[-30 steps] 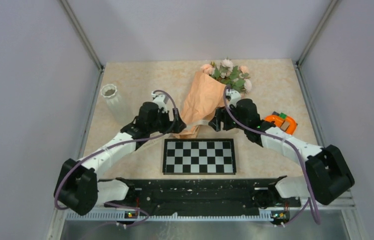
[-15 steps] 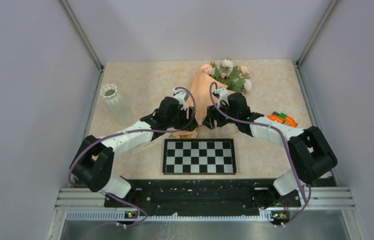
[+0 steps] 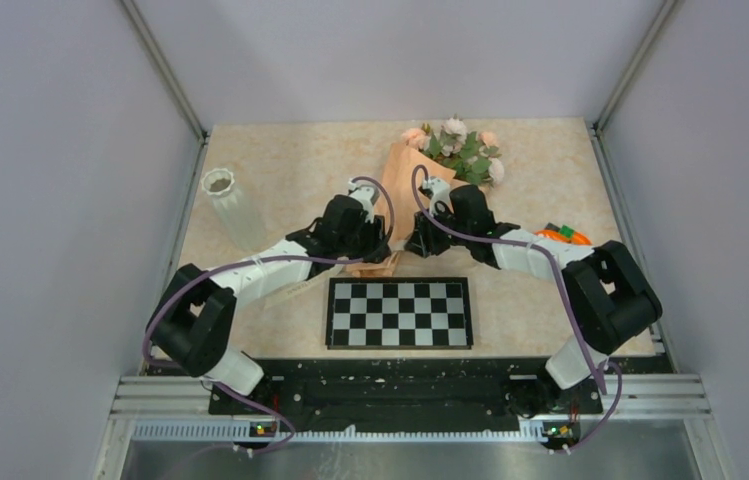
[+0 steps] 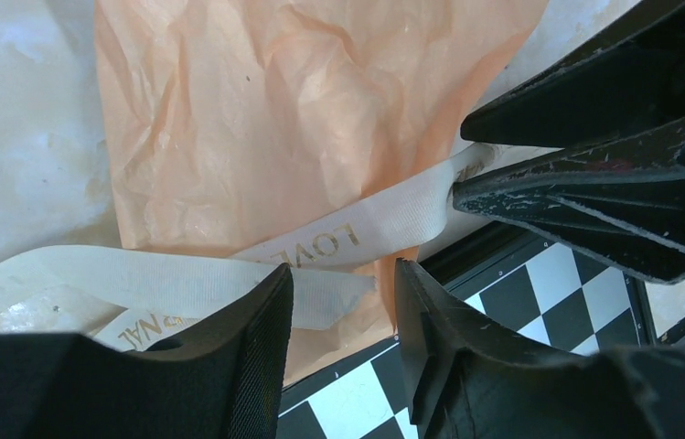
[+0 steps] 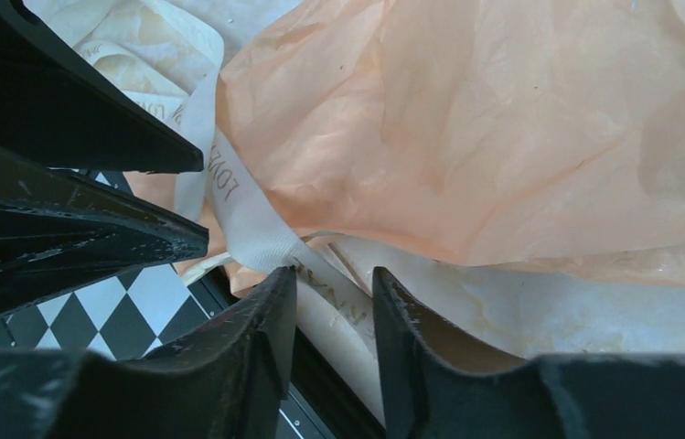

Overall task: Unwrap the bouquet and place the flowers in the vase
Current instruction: Untie the ribbon from the wrapping paper.

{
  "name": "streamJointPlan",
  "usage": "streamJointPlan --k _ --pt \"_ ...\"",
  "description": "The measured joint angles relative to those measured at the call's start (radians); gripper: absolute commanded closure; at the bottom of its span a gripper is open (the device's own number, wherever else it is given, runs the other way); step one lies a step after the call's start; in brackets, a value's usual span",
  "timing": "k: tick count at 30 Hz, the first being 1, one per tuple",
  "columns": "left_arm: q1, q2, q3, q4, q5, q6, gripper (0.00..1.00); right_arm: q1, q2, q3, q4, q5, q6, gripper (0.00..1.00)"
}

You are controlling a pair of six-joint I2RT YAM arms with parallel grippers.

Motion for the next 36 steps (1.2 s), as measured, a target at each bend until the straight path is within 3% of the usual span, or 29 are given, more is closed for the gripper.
streamJointPlan --k 3,5,8,9,19,26,36 --pt "-0.001 0.006 0.000 -0.002 0.000 -0.001 0.67 0.000 0.000 0.002 0.000 -0.009 -0.001 0.82" --pt "-0.002 0.011 0.001 -0.002 0.000 0.000 0.81 0.000 0.000 0.003 0.000 -0.015 -0.002 0.92" --pt "-0.004 0.017 0.001 -0.005 0.000 -0.008 0.99 0.000 0.000 0.003 0.000 -0.019 0.002 1.00" --pt "-0.005 0.018 0.001 -0.005 0.000 -0.009 1.00 0.000 0.000 0.003 0.000 -0.019 0.003 1.00" --pt "-0.005 0.016 0.008 -0.024 -0.058 -0.053 1.00 0.000 -0.048 0.000 -0.035 0.029 0.042 1.00" --pt "0.018 -0.054 0.015 -0.097 -0.095 -0.055 1.00 0.000 -0.237 -0.025 -0.147 0.144 0.080 1.00" --pt "0.124 -0.130 0.047 -0.208 -0.029 -0.056 1.00 -0.044 -0.486 -0.063 -0.309 0.241 0.141 1.00"
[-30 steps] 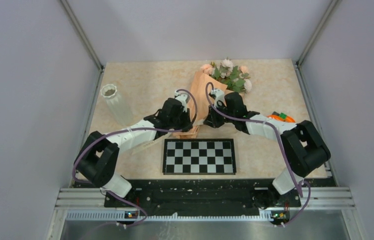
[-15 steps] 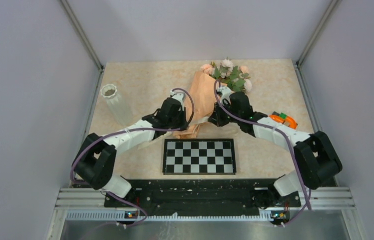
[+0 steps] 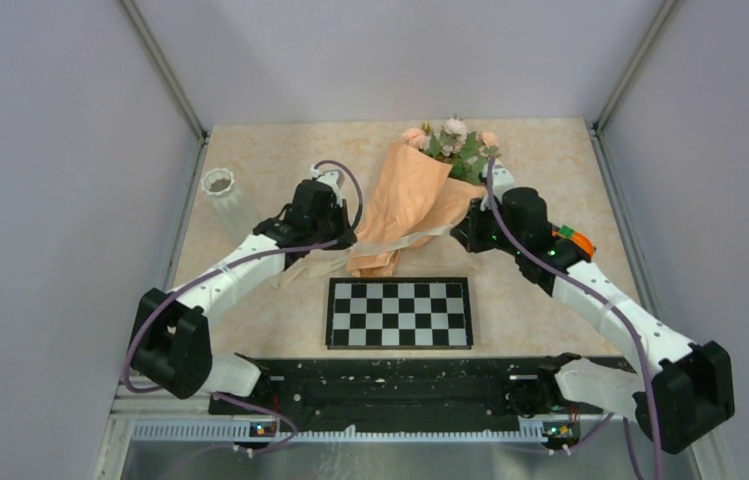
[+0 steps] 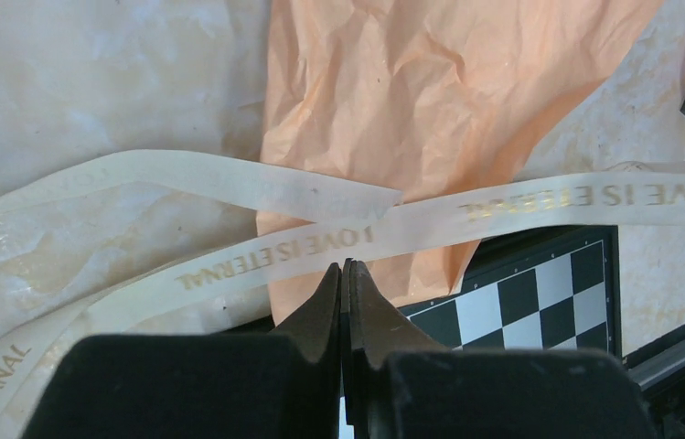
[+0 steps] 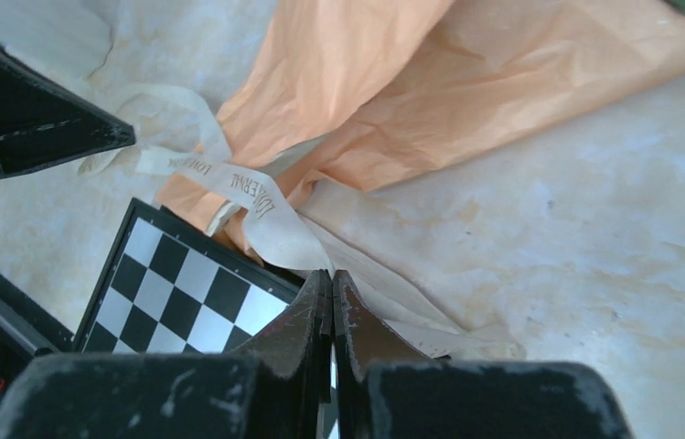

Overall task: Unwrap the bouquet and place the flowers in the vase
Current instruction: Untie the ribbon from the wrapping paper, then place the ribbon at the center of the board.

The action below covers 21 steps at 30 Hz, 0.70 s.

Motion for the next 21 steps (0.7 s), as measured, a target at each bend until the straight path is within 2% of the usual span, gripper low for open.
streamJointPlan --k 6,12,16,21 --pt "0.056 0.000 0.074 -0.104 0.043 0.033 1.00 -0.111 -0.127 0.000 -0.095 0.028 0.000 1.00" --pt "0.140 0.000 0.135 -0.187 0.040 0.100 1.00 -0.167 -0.201 0.000 -0.165 0.106 0.004 1.00" --pt "0.206 -0.002 0.193 -0.237 0.001 0.139 1.00 -0.202 -0.231 0.000 -0.213 0.218 0.027 1.00" --pt "0.220 -0.046 0.204 -0.240 -0.079 0.173 1.00 -0.221 -0.240 0.013 -0.274 0.385 0.047 1.00"
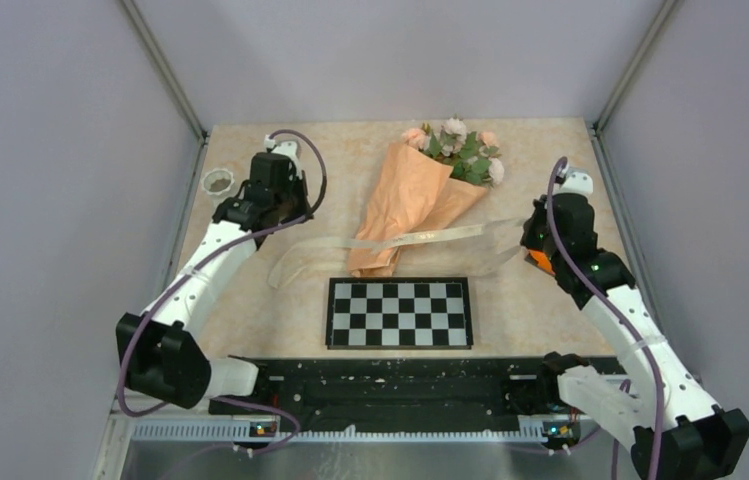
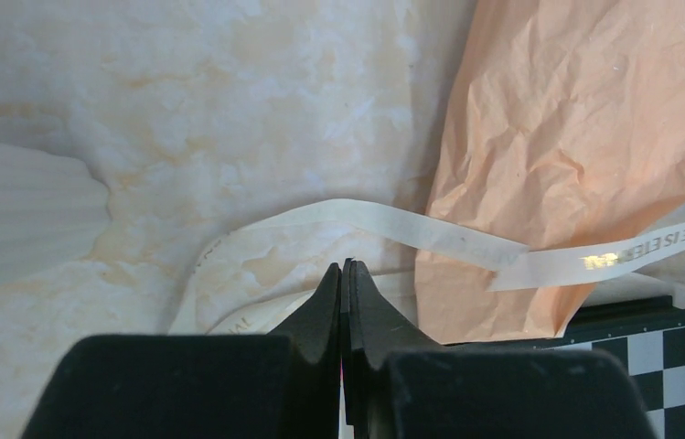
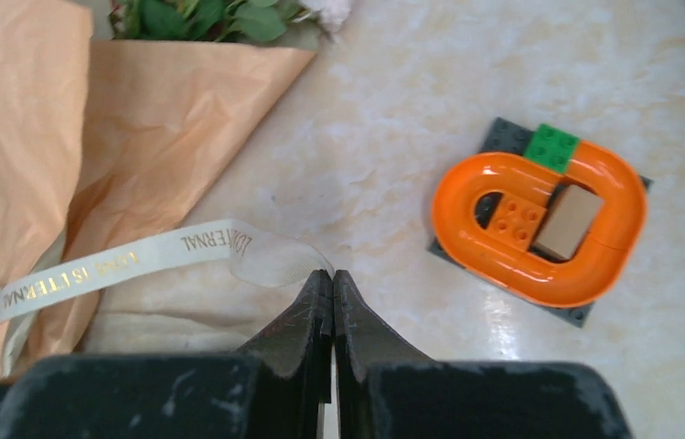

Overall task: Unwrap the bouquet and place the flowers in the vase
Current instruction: Place the ribbon at the center of the board.

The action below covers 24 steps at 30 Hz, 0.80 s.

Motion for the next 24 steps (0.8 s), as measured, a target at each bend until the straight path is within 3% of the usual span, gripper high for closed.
streamJointPlan --k 7,14,16,19,22,24 --pt "0.012 -0.089 -0.016 0.003 -0.063 0.034 0.98 -0.002 0.000 0.047 -0.049 0.292 -0.001 1.00" --pt "0.012 -0.130 -0.053 0.004 -0.015 0.039 0.90 -0.006 0.024 0.047 -0.069 0.570 0.025 0.98" --pt "0.012 -0.130 -0.054 0.004 0.005 0.041 0.86 -0.007 0.048 0.046 -0.069 0.598 0.045 0.82" --pt "0.012 -0.130 -0.054 0.004 0.039 0.045 0.66 -0.008 0.074 0.019 -0.045 0.591 0.077 0.43" --pt "0.012 -0.130 -0.054 0.005 0.079 0.047 0.57 -0.008 0.098 -0.027 -0.022 0.552 0.105 0.25" --pt "0.012 -0.130 -0.055 0.005 0.103 0.048 0.52 -0.009 0.117 -0.053 -0.011 0.522 0.115 0.19"
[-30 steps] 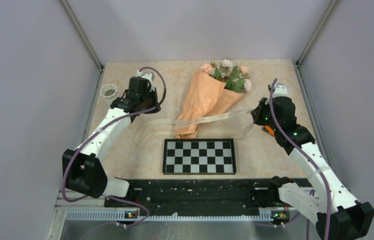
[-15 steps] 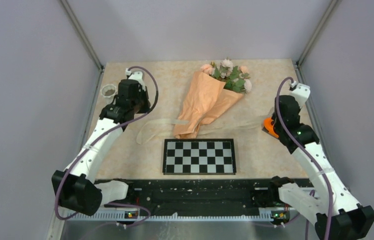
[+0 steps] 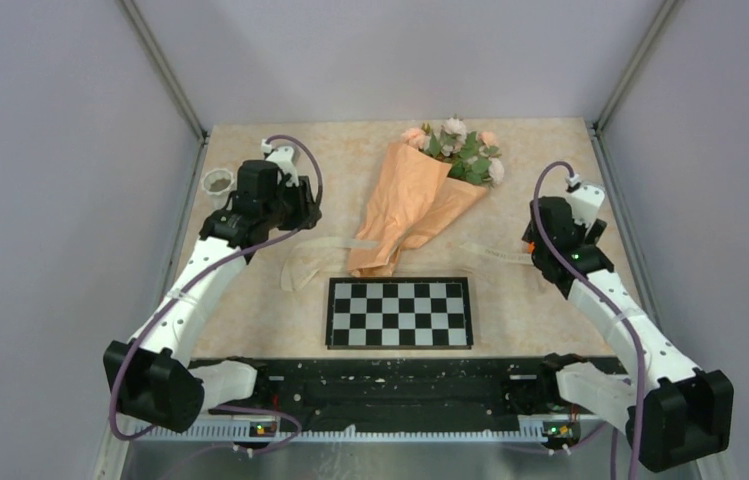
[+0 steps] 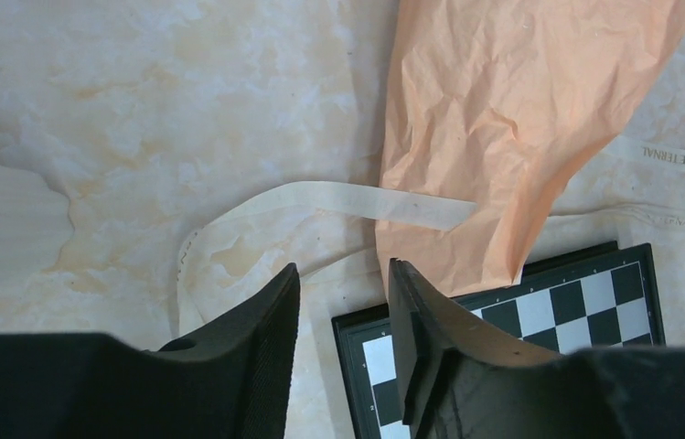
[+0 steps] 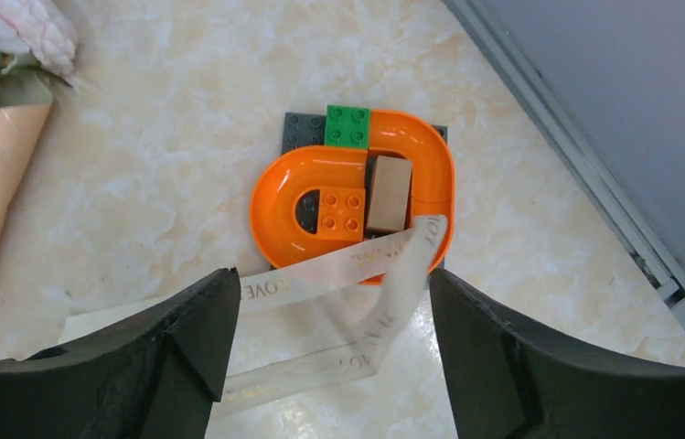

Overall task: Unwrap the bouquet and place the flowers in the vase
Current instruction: Place the ribbon at the center of the board.

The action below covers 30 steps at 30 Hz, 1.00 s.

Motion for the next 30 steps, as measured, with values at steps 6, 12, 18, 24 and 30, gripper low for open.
streamJointPlan --k 6,12,18,24,30 --pt "-0.023 0.000 -0.003 0.001 0.054 0.014 0.19 -0.002 -0.005 -0.040 0.058 -0.143 -0.015 0.16" --pt "-0.138 0.002 -0.005 0.002 0.050 0.047 0.05 -0.002 -0.110 -0.121 0.120 -0.383 -0.053 0.16" --pt "-0.266 0.027 -0.011 0.006 0.028 0.042 0.01 -0.002 -0.164 -0.158 0.143 -0.563 -0.056 0.16" --pt "-0.355 0.032 -0.119 0.103 0.005 -0.078 0.01 -0.002 -0.204 -0.214 0.162 -0.704 -0.038 0.16" --pt "-0.450 0.094 -0.197 0.169 -0.120 -0.177 0.03 -0.002 -0.211 -0.248 0.205 -0.811 -0.021 0.20"
